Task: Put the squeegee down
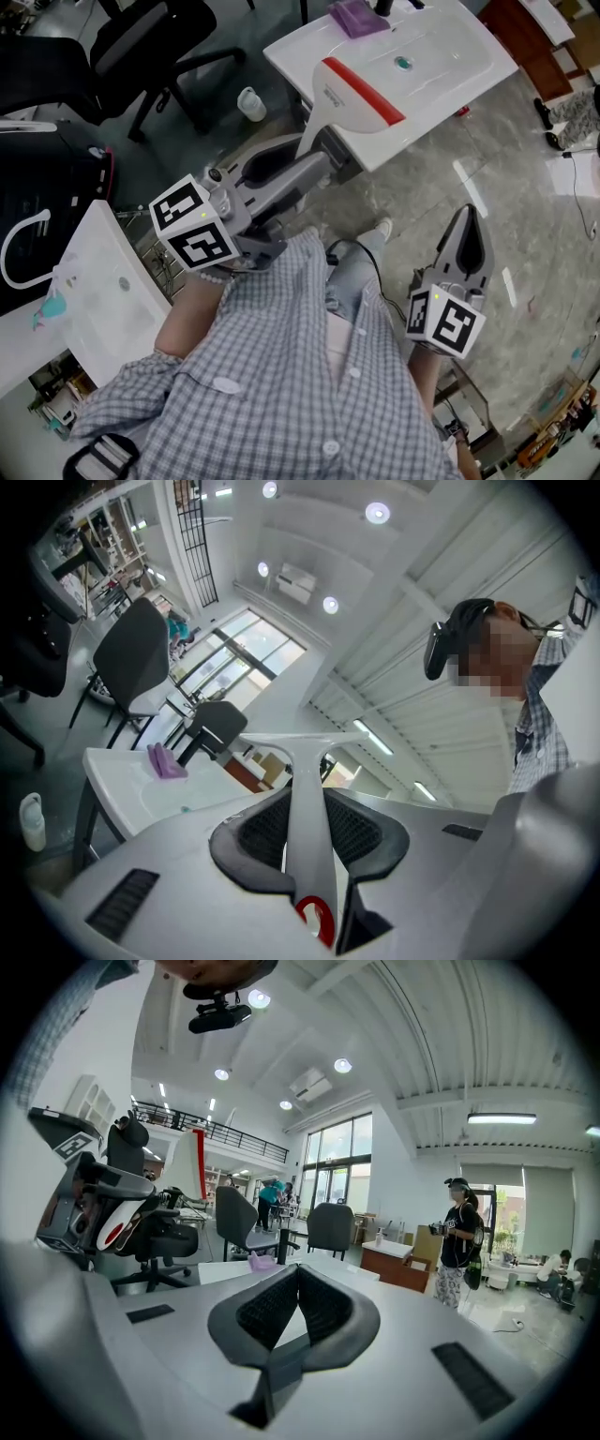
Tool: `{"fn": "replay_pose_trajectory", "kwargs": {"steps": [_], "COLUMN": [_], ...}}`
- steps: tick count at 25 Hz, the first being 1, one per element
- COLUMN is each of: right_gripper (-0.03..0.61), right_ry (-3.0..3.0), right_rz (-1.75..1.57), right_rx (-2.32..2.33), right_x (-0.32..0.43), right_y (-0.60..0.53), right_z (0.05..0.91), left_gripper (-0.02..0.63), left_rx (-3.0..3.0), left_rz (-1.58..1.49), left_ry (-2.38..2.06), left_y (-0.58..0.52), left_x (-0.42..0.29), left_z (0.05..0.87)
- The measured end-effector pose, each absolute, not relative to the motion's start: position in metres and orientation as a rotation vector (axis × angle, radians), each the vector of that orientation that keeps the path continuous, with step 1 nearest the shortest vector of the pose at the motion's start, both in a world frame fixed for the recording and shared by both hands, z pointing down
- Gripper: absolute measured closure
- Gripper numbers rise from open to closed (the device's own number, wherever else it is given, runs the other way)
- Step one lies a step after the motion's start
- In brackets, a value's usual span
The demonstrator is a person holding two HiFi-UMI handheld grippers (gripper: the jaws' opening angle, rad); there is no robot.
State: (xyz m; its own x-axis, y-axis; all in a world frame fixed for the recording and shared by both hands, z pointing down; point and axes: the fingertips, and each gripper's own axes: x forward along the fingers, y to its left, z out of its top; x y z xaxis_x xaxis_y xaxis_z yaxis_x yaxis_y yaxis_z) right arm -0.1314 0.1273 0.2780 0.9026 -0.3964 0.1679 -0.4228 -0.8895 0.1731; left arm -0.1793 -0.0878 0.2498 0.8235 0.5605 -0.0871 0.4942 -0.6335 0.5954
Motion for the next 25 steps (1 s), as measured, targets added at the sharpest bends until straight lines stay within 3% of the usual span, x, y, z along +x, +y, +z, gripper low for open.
{"fn": "replay_pose_trajectory", "kwargs": {"steps": [10, 25], "right_gripper": [0.569, 0.569], "right_ry": [-0.813, -1.120], "right_rz": [0.210, 0.113], "right_rx": [2.802, 2.688], "right_x": [-0.027, 0.031], "right_y": [0.169, 0.173], "right_z": [0.286, 0.277], "left_gripper": [0.509, 0.509], "left_rx": [2.398, 2.458], "left_rz": [0.132, -0.032], "left_ry": [0.620, 0.310], "left_y": [-0.033, -0.020], "left_x": [-0.099, -0.080], "left_z": [0.256, 0.243]}}
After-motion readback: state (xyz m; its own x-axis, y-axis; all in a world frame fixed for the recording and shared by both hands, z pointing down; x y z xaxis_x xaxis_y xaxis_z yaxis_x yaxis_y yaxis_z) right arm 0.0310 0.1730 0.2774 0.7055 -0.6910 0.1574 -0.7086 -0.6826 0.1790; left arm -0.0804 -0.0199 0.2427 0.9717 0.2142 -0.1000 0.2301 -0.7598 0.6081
